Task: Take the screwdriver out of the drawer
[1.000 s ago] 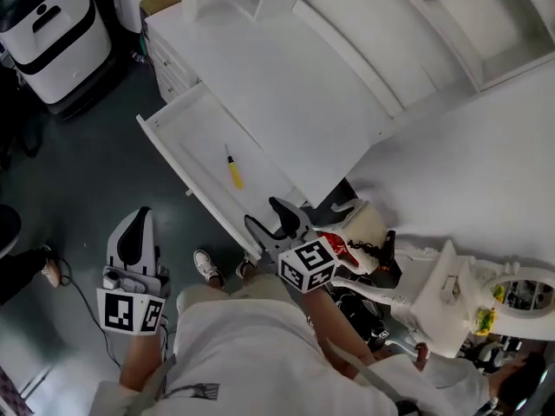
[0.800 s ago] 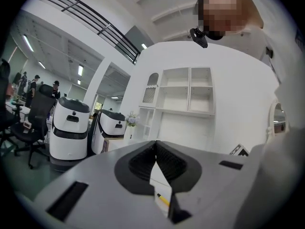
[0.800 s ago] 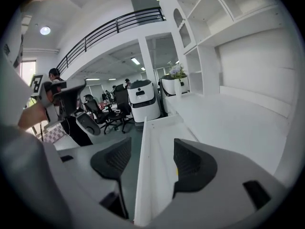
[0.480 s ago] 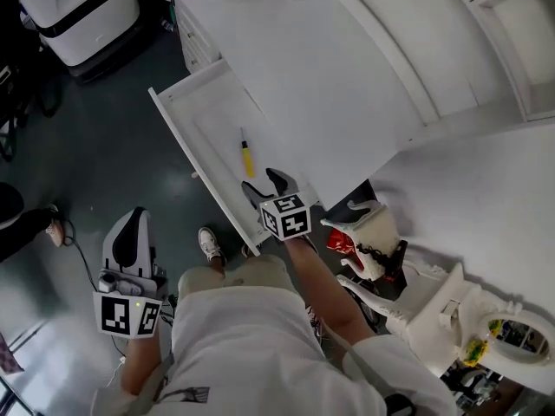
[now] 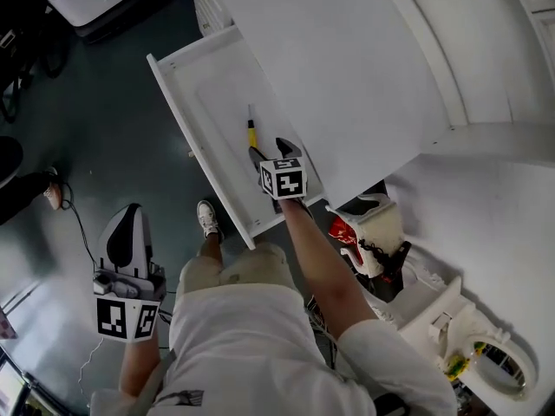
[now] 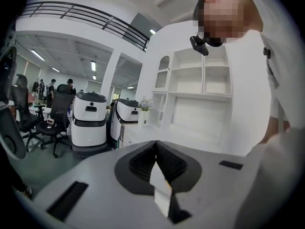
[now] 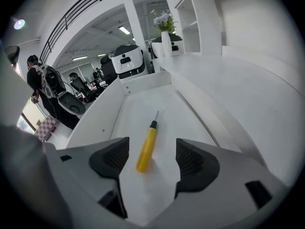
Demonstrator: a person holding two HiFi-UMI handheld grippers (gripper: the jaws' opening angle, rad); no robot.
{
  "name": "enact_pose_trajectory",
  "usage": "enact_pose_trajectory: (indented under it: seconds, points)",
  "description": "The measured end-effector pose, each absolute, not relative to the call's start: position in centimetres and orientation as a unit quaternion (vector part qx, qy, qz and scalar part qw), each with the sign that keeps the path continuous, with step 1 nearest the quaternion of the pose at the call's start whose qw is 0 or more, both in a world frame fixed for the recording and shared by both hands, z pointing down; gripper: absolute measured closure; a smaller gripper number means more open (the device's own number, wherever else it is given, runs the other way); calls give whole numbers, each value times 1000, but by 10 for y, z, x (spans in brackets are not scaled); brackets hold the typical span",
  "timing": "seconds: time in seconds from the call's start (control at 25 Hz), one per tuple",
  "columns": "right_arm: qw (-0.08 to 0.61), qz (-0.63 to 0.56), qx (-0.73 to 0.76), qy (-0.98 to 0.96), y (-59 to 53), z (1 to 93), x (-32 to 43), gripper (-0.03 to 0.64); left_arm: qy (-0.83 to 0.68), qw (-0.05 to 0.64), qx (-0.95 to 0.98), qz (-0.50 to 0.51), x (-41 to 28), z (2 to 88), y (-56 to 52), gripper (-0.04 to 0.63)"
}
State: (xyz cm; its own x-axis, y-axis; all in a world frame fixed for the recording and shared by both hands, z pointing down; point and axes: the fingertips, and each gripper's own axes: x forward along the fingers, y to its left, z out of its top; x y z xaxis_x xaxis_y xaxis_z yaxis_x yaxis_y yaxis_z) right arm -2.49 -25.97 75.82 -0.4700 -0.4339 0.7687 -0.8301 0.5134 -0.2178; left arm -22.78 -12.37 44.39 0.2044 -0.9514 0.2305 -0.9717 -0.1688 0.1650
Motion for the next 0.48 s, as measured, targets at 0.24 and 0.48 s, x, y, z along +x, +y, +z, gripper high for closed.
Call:
enact_pose_trajectory:
  seconds: [0.24,0.48]
  points:
    - [355,304,383,-797,-268,784,-38,311,-651,149,743,44,-238,453,-119,580]
    - [400,281,380,-785,-268,806,-51,311,-674,153,721,45,-256,456,-110,580]
